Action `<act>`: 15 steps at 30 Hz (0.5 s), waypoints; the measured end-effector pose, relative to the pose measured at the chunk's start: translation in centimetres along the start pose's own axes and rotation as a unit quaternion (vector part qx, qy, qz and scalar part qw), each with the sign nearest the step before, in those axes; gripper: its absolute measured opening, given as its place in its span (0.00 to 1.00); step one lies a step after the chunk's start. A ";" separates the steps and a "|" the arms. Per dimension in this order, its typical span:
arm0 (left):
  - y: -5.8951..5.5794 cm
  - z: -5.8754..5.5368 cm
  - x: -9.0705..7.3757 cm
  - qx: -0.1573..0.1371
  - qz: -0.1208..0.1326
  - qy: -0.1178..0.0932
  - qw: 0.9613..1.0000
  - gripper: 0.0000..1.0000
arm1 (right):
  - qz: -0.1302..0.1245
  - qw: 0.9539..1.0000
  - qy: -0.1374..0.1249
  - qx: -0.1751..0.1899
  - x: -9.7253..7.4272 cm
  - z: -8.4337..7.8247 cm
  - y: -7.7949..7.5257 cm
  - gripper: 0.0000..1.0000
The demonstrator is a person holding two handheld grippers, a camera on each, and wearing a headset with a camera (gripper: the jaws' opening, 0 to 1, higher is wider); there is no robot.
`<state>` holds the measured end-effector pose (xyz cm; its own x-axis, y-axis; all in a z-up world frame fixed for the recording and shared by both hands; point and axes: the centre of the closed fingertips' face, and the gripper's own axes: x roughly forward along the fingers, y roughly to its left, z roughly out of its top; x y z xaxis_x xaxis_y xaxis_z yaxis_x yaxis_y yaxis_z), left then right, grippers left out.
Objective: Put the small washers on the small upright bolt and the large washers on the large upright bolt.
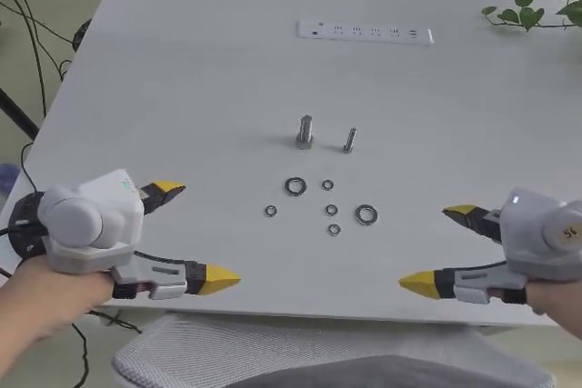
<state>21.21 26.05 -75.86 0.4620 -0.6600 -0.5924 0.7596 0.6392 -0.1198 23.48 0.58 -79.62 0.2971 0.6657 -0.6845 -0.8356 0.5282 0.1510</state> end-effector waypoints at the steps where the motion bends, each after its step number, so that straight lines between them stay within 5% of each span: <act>1: 0.0 0.0 0.0 -0.001 0.000 0.000 1.000 0.93 | 0.001 1.000 0.000 -0.002 0.1 0.3 0.0 0.87; 15: 0.2 -0.4 0.1 -0.003 -0.002 0.011 1.000 0.95 | -0.001 1.000 0.004 -0.027 1.6 3.9 -0.9 0.83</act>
<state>21.21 26.29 -76.26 0.4483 -0.6536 -0.6097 0.7590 0.6387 -0.1265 26.47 3.22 -78.11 0.2949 0.6599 -0.6911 -0.8588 0.5002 0.1111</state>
